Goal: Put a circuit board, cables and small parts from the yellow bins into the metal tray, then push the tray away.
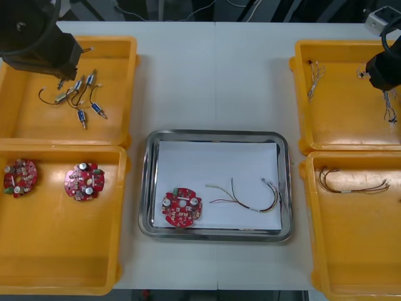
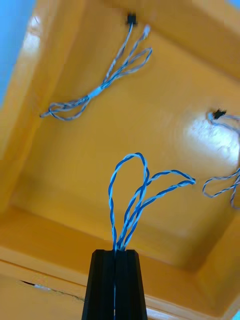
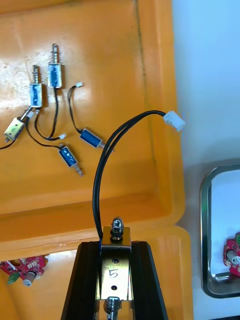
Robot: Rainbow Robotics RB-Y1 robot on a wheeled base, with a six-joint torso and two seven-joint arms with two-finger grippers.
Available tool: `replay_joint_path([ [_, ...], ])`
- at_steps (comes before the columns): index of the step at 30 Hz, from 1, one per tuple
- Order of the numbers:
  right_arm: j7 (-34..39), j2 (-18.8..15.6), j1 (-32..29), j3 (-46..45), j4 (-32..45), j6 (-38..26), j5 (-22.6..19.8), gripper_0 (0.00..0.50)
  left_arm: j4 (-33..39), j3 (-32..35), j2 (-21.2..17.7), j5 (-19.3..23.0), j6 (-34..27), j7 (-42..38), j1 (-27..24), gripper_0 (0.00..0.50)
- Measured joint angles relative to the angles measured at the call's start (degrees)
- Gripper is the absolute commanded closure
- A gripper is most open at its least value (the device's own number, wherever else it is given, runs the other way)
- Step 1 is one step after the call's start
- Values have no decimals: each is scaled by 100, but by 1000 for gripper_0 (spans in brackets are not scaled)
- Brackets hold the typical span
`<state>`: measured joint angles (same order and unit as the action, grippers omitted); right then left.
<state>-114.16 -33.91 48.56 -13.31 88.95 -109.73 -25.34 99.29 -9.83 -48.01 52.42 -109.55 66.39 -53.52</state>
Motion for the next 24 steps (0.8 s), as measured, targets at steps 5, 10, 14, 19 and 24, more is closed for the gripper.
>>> replay_joint_path([
  [5,2,0,-22,8,531,-7,-473,500,135,-233,143,36,-1,-4,-175,500],
  [10,12,-29,-116,143,910,-8,-1013,500,150,-405,470,24,-1,-155,-336,500],
  [14,86,-206,-224,492,1305,-8,-1419,500,219,-474,814,-127,-2,-469,-373,500],
  [19,917,-442,-340,807,1704,-8,-2148,500,314,-621,1180,-416,-4,-705,-373,500],
  [24,1098,-535,-465,832,1974,-8,-2617,500,384,-732,1469,-606,-6,-707,-361,500],
])
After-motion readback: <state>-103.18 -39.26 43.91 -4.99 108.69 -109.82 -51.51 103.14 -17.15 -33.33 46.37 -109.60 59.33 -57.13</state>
